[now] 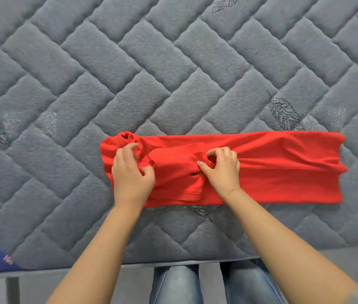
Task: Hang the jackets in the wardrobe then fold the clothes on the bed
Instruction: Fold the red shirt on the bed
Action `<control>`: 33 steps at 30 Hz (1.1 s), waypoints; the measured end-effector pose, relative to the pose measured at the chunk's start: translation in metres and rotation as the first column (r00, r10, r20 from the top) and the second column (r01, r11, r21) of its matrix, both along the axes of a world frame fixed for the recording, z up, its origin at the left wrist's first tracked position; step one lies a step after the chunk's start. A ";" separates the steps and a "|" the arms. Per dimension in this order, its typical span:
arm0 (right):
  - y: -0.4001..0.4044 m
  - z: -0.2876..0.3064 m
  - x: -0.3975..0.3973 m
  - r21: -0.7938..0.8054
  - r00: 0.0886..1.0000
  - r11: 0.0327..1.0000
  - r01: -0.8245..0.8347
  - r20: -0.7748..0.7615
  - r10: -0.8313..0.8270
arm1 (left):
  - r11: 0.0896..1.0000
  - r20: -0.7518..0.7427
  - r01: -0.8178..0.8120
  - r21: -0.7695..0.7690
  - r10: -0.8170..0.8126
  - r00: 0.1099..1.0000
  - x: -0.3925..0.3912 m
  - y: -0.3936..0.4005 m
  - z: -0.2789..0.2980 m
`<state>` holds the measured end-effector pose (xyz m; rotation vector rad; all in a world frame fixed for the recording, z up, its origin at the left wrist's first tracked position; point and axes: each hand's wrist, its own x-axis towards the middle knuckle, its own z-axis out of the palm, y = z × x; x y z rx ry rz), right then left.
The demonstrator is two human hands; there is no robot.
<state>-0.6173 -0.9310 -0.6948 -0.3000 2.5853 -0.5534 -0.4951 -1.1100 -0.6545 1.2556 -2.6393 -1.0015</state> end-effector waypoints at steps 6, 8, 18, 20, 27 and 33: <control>0.030 0.009 -0.009 -0.321 0.992 0.946 -0.040 0.101 0.076 | 0.811 0.277 0.585 -0.012 -0.560 0.781 -0.011 0.049 -0.024; 0.052 0.013 -0.014 -0.334 0.978 0.933 -0.133 0.108 0.178 | 0.811 0.425 0.584 0.010 -0.532 0.732 -0.011 0.058 -0.037; 0.222 0.040 -0.147 -0.288 1.000 0.958 0.001 0.001 -0.001 | 0.937 0.060 0.332 -0.107 -0.327 0.943 -0.087 0.237 -0.004; 0.255 0.037 -0.181 -0.227 1.000 0.974 0.020 -0.018 -0.024 | 0.909 0.020 0.416 0.033 -0.417 0.909 -0.108 0.293 -0.007; 0.307 0.006 -0.245 -0.118 0.982 0.989 -0.088 0.155 0.106 | 0.868 0.221 0.465 0.173 -0.494 0.841 -0.168 0.426 -0.044; 0.292 -0.006 -0.254 -0.120 0.973 0.988 -0.098 0.199 0.121 | 0.960 0.030 0.232 0.157 -0.239 0.971 -0.170 0.432 -0.054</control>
